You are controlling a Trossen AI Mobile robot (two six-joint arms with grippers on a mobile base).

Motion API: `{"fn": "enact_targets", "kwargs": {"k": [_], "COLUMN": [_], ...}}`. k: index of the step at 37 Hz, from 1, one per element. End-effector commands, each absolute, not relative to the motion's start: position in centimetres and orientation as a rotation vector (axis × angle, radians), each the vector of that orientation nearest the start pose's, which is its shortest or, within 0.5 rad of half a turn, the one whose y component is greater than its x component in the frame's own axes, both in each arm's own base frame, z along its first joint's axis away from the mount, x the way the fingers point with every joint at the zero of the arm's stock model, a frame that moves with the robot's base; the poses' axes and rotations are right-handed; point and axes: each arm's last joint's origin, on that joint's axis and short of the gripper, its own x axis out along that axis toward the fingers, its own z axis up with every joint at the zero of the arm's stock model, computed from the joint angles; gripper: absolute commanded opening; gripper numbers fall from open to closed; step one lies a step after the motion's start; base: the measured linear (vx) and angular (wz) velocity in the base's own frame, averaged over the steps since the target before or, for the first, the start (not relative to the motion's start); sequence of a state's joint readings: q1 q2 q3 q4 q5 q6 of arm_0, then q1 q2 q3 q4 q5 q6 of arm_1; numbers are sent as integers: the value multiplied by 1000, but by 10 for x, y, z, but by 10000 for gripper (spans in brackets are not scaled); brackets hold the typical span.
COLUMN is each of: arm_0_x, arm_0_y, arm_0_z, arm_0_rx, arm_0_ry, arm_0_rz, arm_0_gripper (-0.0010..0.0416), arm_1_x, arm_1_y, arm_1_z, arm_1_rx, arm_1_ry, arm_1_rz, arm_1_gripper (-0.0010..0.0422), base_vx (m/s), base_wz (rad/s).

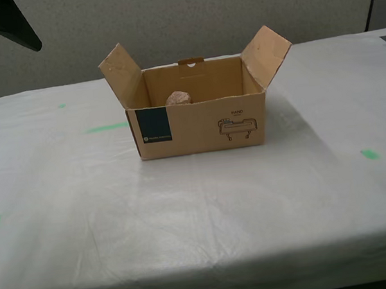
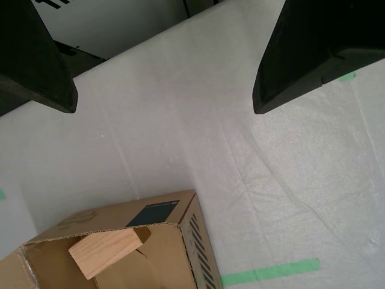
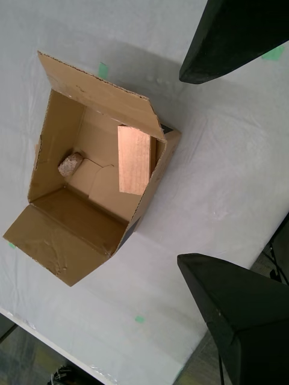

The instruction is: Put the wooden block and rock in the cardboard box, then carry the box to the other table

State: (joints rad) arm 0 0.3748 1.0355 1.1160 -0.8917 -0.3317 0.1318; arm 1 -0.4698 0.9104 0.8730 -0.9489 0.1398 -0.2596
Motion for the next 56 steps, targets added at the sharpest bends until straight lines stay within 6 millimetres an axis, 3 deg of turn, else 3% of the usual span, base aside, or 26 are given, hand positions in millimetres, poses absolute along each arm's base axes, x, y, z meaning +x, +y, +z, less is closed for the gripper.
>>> {"fn": "enact_targets", "kwargs": {"k": [1, 56], "arm_0_x": [174, 174], "arm_0_y": [78, 78], "arm_0_z": [341, 341], "arm_0_rx": [101, 101], "arm_0_ry": [868, 868], "arm_0_rz": [611, 611], "arm_0_gripper": [393, 394], "arm_1_x": [139, 139], "arm_1_y": [-75, -75], "arm_1_z": [283, 283], "arm_1_rx": [-68, -68], "arm_1_ry": [1049, 1048], "arm_1_rz": [-425, -425], "arm_1_gripper": [398, 398], "base_vx": [0, 0], "base_wz": [0, 0]}}
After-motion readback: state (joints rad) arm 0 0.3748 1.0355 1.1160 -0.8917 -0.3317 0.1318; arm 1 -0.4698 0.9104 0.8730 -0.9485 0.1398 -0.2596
